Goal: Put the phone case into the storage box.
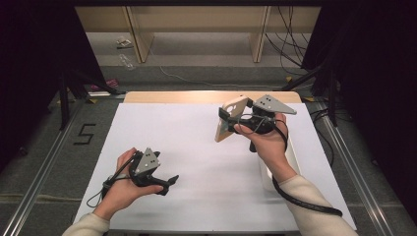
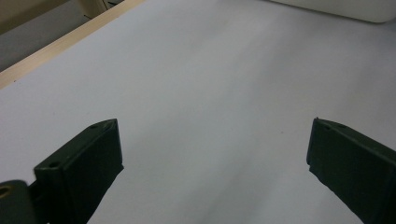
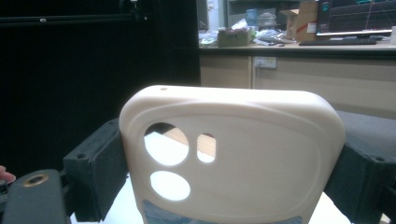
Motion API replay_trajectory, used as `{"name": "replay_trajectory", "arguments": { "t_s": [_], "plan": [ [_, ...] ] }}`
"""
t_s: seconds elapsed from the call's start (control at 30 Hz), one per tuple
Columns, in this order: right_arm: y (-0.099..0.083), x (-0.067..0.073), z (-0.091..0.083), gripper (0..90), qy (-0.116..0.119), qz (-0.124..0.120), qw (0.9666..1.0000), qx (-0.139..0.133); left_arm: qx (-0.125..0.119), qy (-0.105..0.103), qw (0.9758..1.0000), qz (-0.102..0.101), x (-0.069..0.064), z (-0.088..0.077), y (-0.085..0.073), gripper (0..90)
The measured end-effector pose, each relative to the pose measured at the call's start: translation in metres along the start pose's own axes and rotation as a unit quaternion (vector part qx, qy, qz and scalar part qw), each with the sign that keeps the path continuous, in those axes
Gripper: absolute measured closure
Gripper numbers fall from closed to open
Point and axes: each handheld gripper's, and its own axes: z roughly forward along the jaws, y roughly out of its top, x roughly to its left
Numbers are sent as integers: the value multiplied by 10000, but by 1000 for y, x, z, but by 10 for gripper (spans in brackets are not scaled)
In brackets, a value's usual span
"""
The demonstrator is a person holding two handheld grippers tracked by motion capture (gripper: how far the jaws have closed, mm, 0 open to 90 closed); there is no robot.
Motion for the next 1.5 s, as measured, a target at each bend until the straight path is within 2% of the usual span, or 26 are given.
{"name": "replay_trajectory", "arguments": {
  "t_s": [1.5],
  "plan": [
    [16, -37, -20, 126, -480, 214, 9984, -191, 41, -8, 10000, -22, 1, 0, -1, 31]
  ]
}}
